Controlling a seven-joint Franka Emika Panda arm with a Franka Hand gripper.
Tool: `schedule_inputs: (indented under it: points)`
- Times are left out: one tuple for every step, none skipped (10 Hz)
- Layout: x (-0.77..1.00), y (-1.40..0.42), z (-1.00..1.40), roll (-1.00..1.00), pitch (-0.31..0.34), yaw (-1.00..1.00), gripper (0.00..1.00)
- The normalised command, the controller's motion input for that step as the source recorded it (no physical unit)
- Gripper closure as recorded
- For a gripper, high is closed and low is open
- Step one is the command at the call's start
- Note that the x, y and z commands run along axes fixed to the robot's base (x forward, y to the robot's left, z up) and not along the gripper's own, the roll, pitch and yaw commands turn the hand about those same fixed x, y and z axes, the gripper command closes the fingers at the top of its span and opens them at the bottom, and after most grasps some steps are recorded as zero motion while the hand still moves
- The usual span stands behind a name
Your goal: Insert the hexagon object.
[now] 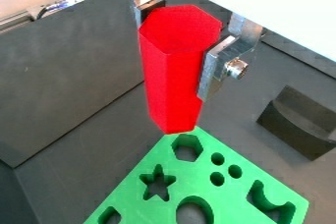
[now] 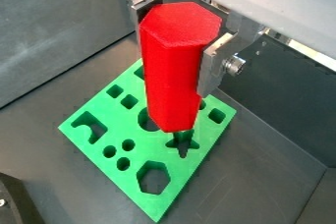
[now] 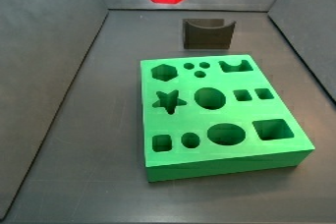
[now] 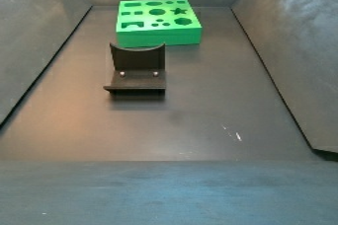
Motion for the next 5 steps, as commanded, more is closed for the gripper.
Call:
schedule_inputs:
  points:
    - [-0.01, 0.00, -0.83, 0.00, -0.019, -1.00, 1.00]
    - [-0.06, 0.00, -0.94, 0.00, -0.026, -1.00, 1.00]
    - [-0.02, 0.00, -1.00, -0.01, 0.000, -1.00, 1.00]
    - [-0.04, 0.31, -0.97, -0.07, 0.000, -0.63, 1.00]
    - [0.00, 0.67, -0.78, -0.17, -0.056, -0.18, 1.00]
